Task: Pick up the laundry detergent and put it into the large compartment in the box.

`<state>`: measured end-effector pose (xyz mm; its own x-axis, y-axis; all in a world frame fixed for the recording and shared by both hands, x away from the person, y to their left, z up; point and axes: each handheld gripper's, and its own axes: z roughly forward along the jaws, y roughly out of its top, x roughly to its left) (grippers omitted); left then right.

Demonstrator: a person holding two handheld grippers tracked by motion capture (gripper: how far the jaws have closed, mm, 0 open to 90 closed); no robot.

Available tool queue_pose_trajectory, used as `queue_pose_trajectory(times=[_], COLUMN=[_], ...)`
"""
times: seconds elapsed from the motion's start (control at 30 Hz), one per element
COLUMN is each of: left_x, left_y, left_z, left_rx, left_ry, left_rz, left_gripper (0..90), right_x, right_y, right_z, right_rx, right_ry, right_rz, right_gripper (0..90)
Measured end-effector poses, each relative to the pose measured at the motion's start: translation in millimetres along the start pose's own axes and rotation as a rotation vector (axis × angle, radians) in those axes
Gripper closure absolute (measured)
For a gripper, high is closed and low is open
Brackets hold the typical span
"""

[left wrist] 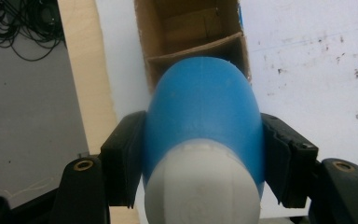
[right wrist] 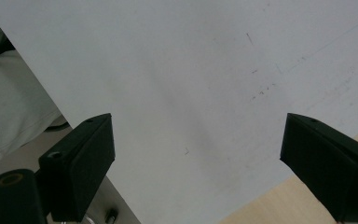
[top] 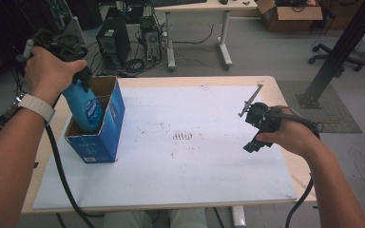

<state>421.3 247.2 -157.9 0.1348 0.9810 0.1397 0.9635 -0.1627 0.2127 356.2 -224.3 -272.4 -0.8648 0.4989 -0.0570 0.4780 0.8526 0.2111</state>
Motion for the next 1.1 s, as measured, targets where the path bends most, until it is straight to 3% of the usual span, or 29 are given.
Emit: queue_pose_trajectory(times=[0.23, 0.5, 1.1], left_x=[-4.6, -6.7, -10.6], left_y=[-2.8, -5.3, -14.8], left_z=[32.3, 71.1, 106.4], left_rx=[-0.004, 0.035, 0.064], left_ry=[0.011, 0.013, 0.003], left_rz=[0.006, 0.012, 0.01], left_gripper=[37.9, 37.9, 37.9], right_x=[-2.1, -4.8, -5.8], right_y=[1.6, 1.0, 0.6], right_z=[3.0, 7.2, 5.8], right_rx=[0.0, 0.011, 0.01], right_ry=[0.004, 0.009, 0.009], right_rz=[0.0, 0.006, 0.008], right_gripper=[9.9, 9.8, 9.8])
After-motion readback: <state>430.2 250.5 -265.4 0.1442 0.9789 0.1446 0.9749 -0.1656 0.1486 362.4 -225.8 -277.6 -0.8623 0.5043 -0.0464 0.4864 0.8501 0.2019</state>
